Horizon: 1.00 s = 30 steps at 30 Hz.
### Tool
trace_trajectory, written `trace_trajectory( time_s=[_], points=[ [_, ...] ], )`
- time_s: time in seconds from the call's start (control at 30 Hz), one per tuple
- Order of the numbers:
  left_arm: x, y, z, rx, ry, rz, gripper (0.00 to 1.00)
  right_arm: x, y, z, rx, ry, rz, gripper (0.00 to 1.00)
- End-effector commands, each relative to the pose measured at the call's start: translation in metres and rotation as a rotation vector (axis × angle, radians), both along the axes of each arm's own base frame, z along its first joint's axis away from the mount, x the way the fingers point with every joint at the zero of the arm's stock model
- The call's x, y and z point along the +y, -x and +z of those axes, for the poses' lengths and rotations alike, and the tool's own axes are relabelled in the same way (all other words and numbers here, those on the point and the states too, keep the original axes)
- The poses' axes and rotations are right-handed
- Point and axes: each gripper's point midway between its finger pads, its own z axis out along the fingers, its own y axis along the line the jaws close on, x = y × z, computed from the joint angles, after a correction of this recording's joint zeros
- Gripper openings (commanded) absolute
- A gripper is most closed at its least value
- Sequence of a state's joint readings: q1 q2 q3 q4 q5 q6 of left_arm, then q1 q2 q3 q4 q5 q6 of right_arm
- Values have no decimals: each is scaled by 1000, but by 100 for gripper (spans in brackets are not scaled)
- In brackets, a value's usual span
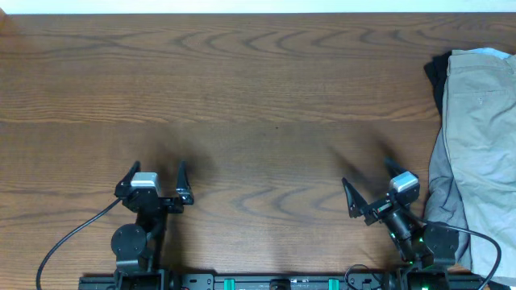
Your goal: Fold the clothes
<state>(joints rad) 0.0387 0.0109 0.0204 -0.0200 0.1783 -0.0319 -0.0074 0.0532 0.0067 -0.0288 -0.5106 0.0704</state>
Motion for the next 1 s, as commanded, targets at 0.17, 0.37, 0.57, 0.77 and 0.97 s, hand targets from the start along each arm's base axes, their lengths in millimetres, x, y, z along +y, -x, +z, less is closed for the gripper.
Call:
trace_trajectory(
  time_s=[0.17,0.37,0.57,0.77,0.97],
  points=[
    [-47,18,-9,130,198,-254,98,25,15,14,10,-106,163,99],
    [-47,36,15,231,251,-234,98,23,15,37,-15,-68,150,99],
    [-38,40,59,329,255,-164,98,11,1,56,169,-10,64,99],
    [-37,22,99,508,261,-149,98,-7,-26,79,469,20,-53,99],
    [-34,-3,134,731,228,-141,98,-15,-50,109,666,164,-43,99]
  ],
)
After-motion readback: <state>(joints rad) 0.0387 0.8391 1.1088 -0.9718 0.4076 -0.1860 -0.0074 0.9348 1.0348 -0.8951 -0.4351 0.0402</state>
